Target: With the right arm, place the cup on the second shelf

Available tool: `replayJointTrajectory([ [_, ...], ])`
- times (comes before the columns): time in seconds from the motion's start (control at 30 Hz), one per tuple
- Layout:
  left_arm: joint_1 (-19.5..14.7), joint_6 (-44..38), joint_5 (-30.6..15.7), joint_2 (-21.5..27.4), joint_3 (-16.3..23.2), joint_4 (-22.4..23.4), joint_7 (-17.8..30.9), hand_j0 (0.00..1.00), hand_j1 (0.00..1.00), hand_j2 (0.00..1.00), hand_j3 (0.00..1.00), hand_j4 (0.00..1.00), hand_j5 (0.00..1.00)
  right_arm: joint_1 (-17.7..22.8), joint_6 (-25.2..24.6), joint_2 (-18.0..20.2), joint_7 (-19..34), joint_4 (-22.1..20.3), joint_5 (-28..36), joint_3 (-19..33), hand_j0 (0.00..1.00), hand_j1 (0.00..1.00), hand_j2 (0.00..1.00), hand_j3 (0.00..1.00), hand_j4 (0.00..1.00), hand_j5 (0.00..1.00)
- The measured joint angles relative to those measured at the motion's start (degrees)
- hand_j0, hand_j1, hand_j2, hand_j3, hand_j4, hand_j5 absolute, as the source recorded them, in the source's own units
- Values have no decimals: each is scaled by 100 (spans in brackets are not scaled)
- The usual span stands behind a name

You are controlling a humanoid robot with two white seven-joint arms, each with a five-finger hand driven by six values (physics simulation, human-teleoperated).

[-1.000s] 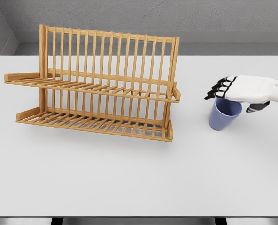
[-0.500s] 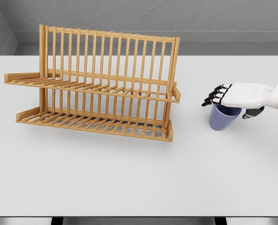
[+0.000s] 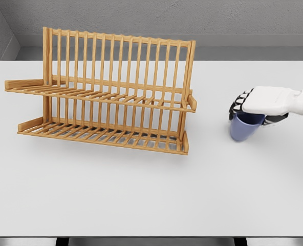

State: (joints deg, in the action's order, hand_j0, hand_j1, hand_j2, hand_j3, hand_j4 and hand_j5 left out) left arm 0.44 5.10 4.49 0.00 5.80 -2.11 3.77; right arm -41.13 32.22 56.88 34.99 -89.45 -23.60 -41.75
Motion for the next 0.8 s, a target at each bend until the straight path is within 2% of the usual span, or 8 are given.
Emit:
replayJointTrajectory([
  [0.4, 0, 0, 0, 0, 0, 0, 0, 100, 100, 100, 100, 100, 100, -79, 7, 50, 2, -14, 13, 311, 67, 67, 67, 67, 67, 67],
  [0.63, 0, 0, 0, 0, 0, 0, 0, 100, 100, 100, 100, 100, 100, -88, 36, 60, 3, -46, 24, 690, 67, 67, 67, 67, 67, 67],
  [0.8, 0, 0, 0, 0, -1, 0, 0, 100, 100, 100, 100, 100, 100, -273, 35, 56, 2, -103, 27, 840, 67, 67, 67, 67, 67, 67],
])
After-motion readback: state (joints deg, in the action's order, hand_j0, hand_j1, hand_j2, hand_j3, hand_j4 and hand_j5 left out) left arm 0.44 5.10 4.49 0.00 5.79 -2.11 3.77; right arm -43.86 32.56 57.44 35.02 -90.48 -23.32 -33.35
